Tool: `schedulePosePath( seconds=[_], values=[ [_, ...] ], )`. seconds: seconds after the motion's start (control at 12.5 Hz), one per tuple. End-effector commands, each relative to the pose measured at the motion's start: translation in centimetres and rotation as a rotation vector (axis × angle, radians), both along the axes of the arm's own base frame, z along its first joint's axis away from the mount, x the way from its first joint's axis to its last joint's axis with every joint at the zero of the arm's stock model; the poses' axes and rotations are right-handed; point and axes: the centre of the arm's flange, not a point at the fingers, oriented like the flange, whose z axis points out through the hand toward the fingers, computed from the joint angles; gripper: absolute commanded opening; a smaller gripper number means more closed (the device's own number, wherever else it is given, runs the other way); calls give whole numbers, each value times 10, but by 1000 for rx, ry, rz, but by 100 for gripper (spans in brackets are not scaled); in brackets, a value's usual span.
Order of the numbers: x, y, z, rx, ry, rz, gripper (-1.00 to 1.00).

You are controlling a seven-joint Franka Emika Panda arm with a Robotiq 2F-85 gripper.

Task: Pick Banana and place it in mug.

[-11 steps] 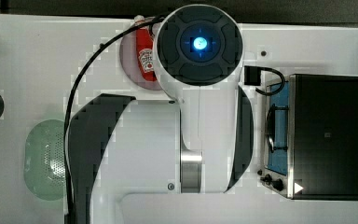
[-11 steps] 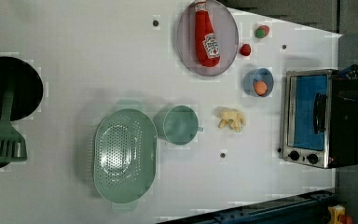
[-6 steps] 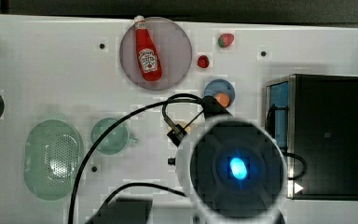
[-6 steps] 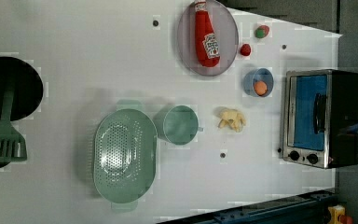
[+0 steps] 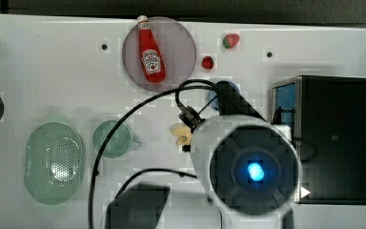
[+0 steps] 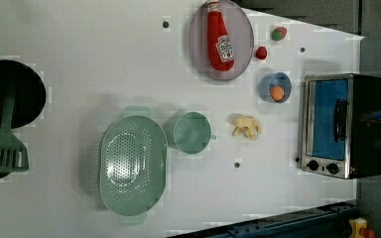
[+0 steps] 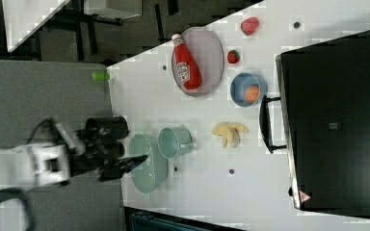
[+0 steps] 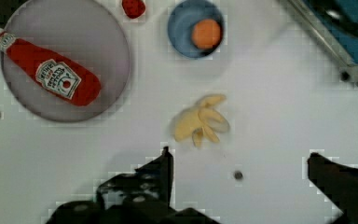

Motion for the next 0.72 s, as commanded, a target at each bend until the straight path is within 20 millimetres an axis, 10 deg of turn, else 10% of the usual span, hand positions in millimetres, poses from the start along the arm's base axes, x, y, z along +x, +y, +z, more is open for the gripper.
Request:
schedulePosePath(
  seconds=[0.08, 0.72],
  values=[
    [-1, -6, -111, 15, 137, 122, 100],
    [0, -7, -279, 18, 128, 665, 100]
  ],
)
